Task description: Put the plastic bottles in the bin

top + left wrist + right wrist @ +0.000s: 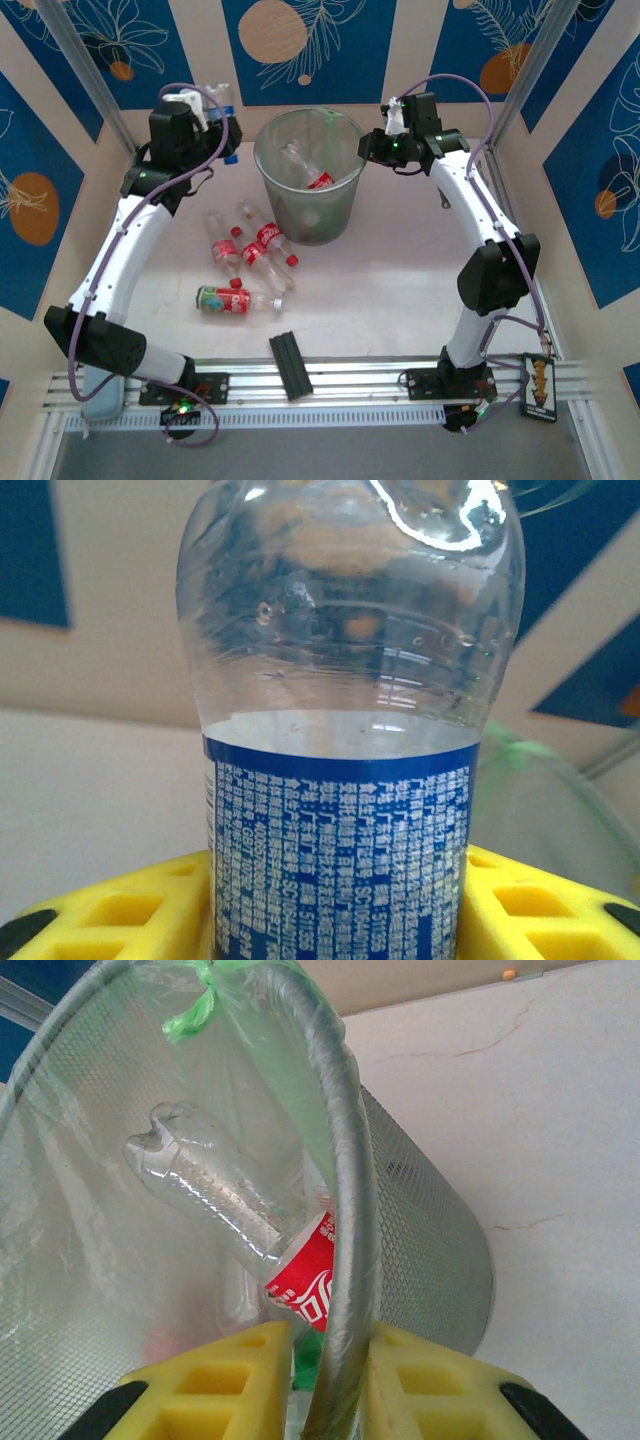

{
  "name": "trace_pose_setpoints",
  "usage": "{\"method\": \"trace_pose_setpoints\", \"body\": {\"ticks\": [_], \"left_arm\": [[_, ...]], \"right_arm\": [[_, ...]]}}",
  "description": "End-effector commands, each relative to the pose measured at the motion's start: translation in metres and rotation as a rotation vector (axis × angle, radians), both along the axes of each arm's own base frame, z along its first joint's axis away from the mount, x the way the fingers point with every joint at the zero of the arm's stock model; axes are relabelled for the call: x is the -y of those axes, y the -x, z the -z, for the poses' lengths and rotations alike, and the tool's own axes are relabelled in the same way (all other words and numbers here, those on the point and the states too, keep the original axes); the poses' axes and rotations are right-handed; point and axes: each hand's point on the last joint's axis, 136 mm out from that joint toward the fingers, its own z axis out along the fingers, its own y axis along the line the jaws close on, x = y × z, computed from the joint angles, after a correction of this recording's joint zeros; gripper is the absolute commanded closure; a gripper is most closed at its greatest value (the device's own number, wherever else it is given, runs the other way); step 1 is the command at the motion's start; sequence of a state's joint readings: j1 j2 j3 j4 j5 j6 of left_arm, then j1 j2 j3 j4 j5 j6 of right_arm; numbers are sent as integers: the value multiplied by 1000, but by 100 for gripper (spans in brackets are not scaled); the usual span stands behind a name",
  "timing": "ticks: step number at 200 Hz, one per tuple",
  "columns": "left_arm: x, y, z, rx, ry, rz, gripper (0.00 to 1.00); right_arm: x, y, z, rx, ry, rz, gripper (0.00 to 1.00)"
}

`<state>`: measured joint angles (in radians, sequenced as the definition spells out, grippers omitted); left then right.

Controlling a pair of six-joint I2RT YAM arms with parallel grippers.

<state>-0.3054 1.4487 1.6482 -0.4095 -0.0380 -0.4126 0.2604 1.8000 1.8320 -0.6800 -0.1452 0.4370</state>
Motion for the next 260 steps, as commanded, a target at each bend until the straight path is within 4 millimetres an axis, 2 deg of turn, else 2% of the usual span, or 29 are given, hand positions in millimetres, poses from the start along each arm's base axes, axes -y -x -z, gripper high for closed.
{"method": "trace_pose_setpoints", "body": {"ticks": [1,17,28,53,75,102,125,159,260], "left_arm": [[33,-2,-43,110,19,63,71],[66,-10,-49,114,22,131,72],[89,-17,-42,83,10,175,72],[132,-35,-17,13,-28,247,72],[150,-48,10,-49,-30,267,72],[163,-54,47,-132,-48,289,72],[173,-47,83,-218,-83,323,72],[175,-44,133,-314,-104,332,73],[187,-26,229,-562,-163,438,77]], "right_arm": [[-8,18,-1,-8,33,-39,76],[-10,18,-2,-3,39,-37,76],[-12,18,-2,2,51,-32,76],[-16,19,-1,13,79,-26,76],[-18,20,-2,16,81,-28,76],[-20,21,-5,24,84,-28,76],[-19,20,-7,31,91,-25,76],[-19,18,-6,32,95,-22,76],[-17,17,-6,33,108,-14,76]]}}
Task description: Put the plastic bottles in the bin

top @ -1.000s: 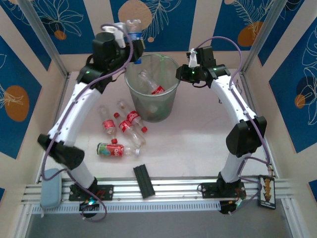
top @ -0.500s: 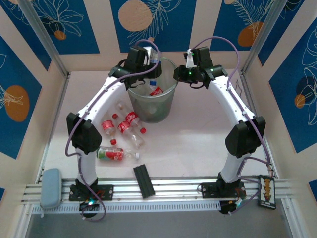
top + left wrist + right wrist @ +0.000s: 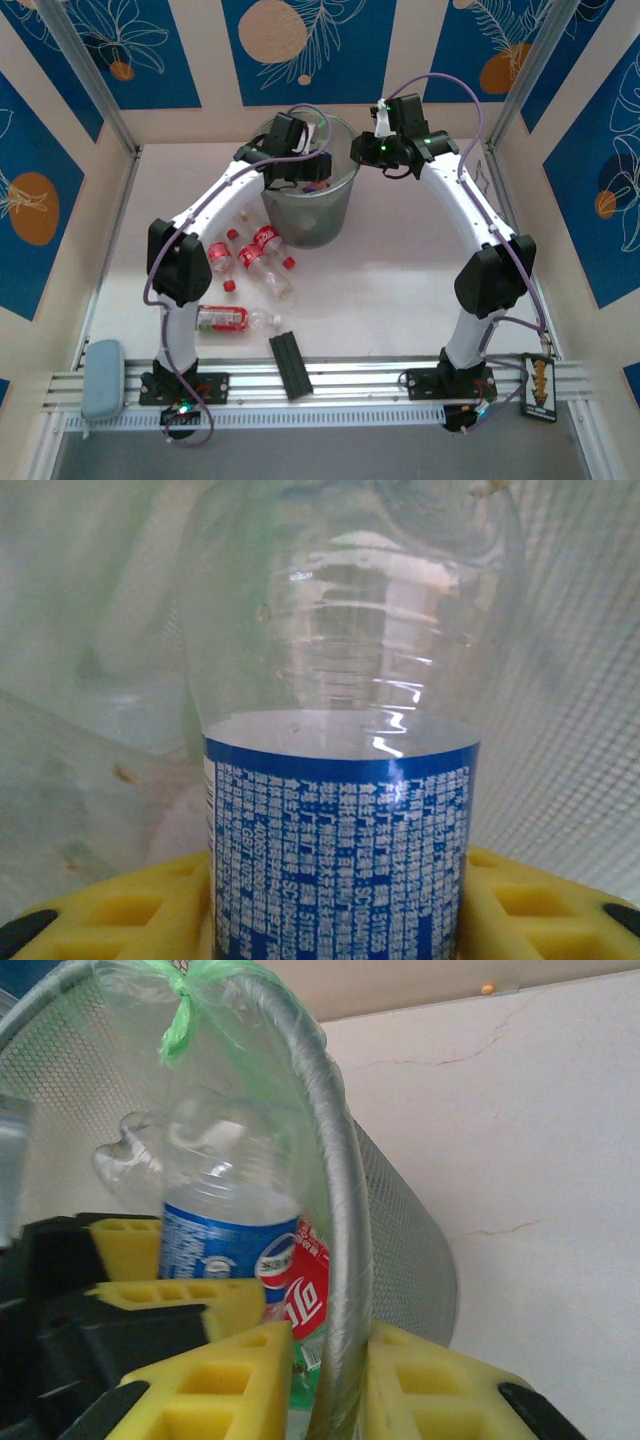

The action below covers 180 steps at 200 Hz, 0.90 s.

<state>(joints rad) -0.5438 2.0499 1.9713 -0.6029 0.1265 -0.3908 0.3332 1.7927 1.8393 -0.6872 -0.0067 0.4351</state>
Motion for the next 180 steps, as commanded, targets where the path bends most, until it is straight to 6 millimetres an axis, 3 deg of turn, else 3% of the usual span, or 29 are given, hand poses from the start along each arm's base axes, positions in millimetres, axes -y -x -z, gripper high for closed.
{"method": "trace_pose_setpoints", "body": {"ticks": [1,83,116,125,139,146,180], "left_arm": [[6,14,38,-105,-39,52,77],[4,21,102,-213,-107,78,81],[5,22,114,-235,-122,91,81],[5,21,111,-229,-118,95,75],[7,21,96,-202,-105,112,49],[8,20,86,-182,-99,116,41],[9,17,29,-80,-70,142,26]], "right_arm": [[-4,12,-6,-3,22,-42,76],[-4,12,-10,7,29,-42,76],[-3,11,-11,10,29,-41,76],[-3,10,-11,9,29,-39,75],[-3,10,-12,11,26,-40,70],[-3,10,-12,12,25,-40,66],[-2,9,-15,17,23,-30,59]]}}
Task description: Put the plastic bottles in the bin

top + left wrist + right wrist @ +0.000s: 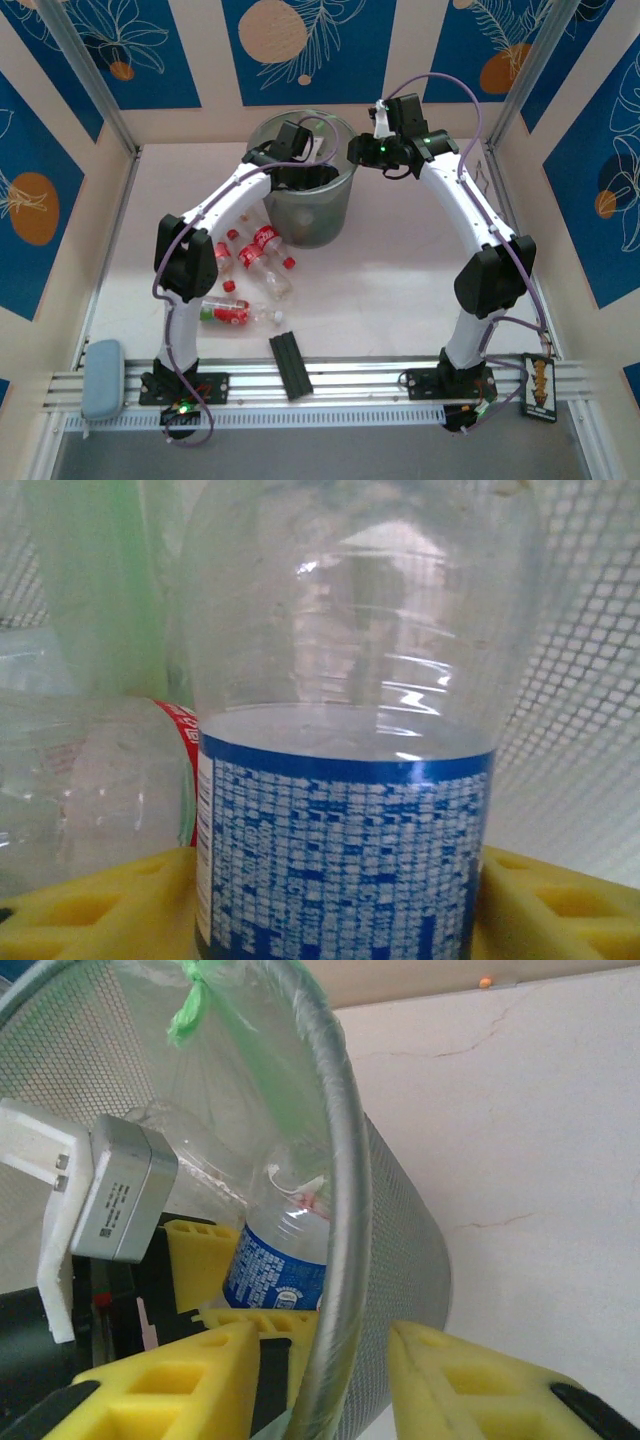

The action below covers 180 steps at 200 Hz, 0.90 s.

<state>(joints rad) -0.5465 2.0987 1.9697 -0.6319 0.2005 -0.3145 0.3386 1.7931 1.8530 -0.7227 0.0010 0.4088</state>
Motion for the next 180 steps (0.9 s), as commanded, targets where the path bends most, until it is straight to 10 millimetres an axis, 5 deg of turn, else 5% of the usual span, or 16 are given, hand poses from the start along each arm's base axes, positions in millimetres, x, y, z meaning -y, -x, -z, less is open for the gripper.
{"method": "trace_pose_setpoints", "body": {"ticks": [1,70,114,141,180], "left_arm": [[-1,7,-4,-18,-37,35,26],[2,16,-121,170,93,81,19],[-30,36,-188,306,113,44,19],[-69,50,-201,308,74,-17,18],[-147,73,-189,245,19,-155,18]], "right_arm": [[-2,5,-16,23,-5,-13,59],[-1,4,-15,20,-10,5,57],[0,3,-15,23,-7,10,57],[0,3,-12,19,-6,11,57],[0,4,-13,27,-7,7,58]]}}
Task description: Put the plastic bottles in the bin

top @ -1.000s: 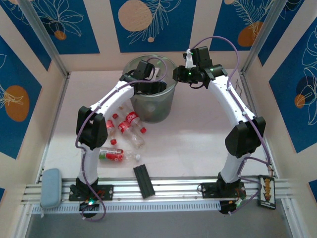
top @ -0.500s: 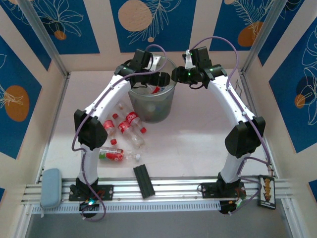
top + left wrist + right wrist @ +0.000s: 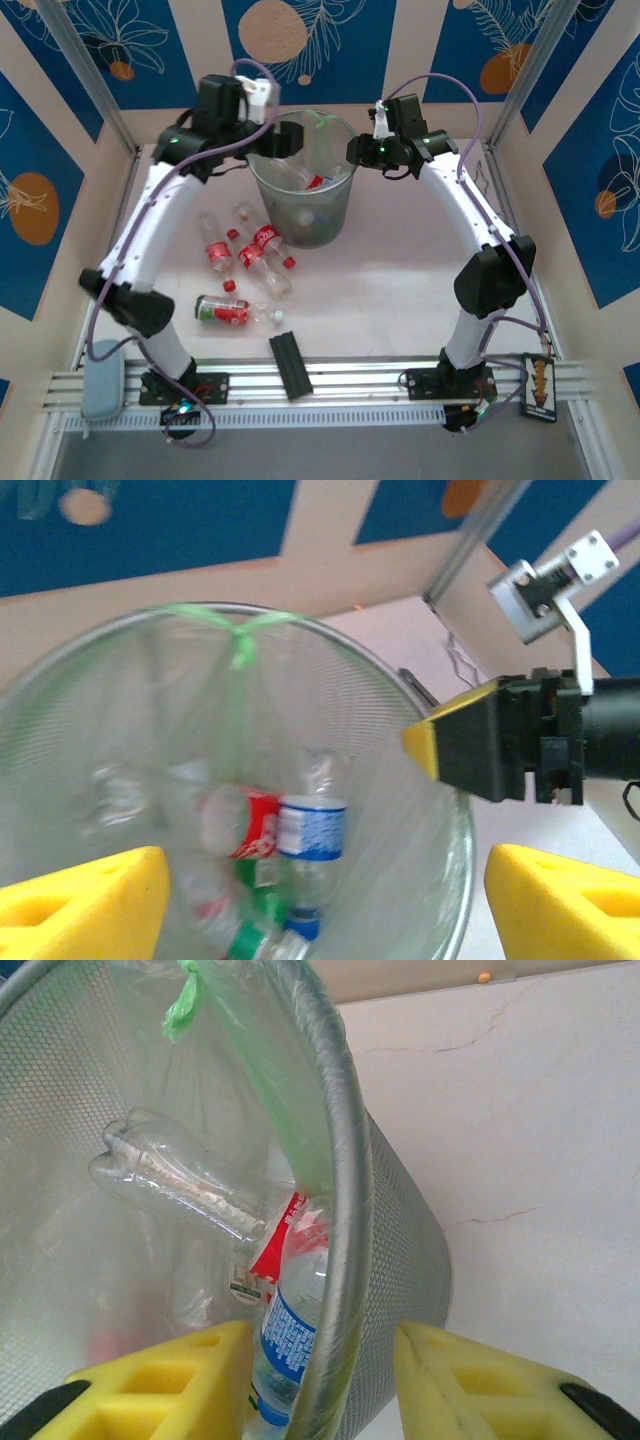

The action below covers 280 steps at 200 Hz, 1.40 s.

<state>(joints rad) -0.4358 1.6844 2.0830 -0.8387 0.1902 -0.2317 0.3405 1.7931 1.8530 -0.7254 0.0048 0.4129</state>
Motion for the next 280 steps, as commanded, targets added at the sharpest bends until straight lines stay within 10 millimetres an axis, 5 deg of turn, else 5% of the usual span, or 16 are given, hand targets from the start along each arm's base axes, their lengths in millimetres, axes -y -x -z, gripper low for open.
{"method": "trace_pose_setpoints", "body": {"ticks": [1,32,61,92,144,192,280], "left_arm": [[-51,15,27,-95,-60,-100,18],[-117,41,50,-180,8,-244,17],[-157,72,115,-337,-34,-392,19],[-178,99,188,-501,-115,-497,19],[-193,96,281,-637,-35,-584,22],[-178,78,320,-692,16,-534,20],[-191,70,370,-763,-54,-593,33]], "right_arm": [[1,3,-13,31,-8,5,58],[2,3,-12,35,-1,2,58],[4,2,-11,36,0,-1,58],[6,1,-8,33,-3,-4,58],[5,0,-7,29,-13,-11,58],[6,0,-5,24,-13,-9,58],[7,3,-6,20,-10,-8,58]]}}
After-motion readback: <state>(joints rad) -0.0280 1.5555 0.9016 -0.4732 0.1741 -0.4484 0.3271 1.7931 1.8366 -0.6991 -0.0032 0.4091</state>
